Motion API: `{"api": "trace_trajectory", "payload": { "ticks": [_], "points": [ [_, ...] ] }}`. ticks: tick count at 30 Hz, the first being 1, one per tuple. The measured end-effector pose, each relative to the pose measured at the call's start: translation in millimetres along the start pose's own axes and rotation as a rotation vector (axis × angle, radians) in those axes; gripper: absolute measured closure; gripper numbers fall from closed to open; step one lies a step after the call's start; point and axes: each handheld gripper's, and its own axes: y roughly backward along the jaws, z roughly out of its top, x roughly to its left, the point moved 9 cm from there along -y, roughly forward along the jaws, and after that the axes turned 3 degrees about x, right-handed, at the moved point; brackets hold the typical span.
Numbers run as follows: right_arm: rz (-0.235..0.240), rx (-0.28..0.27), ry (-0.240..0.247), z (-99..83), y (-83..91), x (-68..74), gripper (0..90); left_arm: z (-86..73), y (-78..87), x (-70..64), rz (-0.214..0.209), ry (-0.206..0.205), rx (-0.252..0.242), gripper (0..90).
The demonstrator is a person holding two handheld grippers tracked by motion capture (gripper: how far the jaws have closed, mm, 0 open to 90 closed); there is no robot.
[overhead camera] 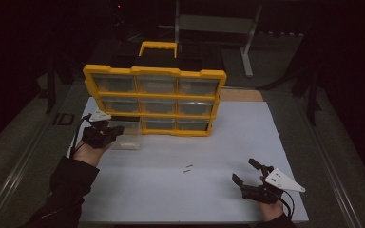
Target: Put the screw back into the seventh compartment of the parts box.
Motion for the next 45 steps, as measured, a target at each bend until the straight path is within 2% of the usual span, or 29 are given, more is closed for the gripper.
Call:
{"api": "trace_trajectory", "payload": {
  "ticks": [2,8,12,21,24,26,30,33,39,45],
  "points": [
    [0.000,0.001,-0.001,-0.2,0.0,-0.1,13.2,-0.8,-2.0,1.4,0.011,0.007,0.016,86.2],
    [0.002,0.001,-0.001,-0.1,0.1,0.1,13.1,-3.6,-10.1,0.1,-0.015,0.031,0.071,84.1],
    [0.001,0.000,-0.001,-0.1,0.2,-0.2,13.1,0.0,-9.4,1.4,-0.013,0.053,0.056,72.1],
    [0.002,0.001,-0.001,-0.3,0.1,-0.1,13.1,11.2,2.2,-2.1,-0.005,0.054,0.013,45.5],
    [0.001,-0.001,-0.001,0.1,0.2,0.1,13.1,15.6,6.1,-4.8,-0.018,0.059,-0.008,36.4],
    [0.001,-0.001,-0.001,0.1,0.2,0.0,13.1,18.2,8.2,-8.1,-0.044,0.059,-0.022,30.4],
    [0.002,-0.001,-0.002,0.1,0.2,0.0,13.1,21.8,10.9,-17.8,-0.076,0.031,-0.031,15.9],
    [0.002,0.001,-0.002,-0.2,0.0,0.0,13.1,26.1,13.0,-26.5,-0.105,0.015,-0.046,8.7],
    [0.003,0.000,-0.003,0.0,0.2,0.1,13.2,31.9,12.4,-46.0,-0.148,-0.023,-0.047,1.5],
    [0.005,0.001,-0.003,-0.3,-0.2,0.2,13.1,37.4,12.4,-61.3,-0.181,-0.047,-0.071,0.3]
  ]
}}
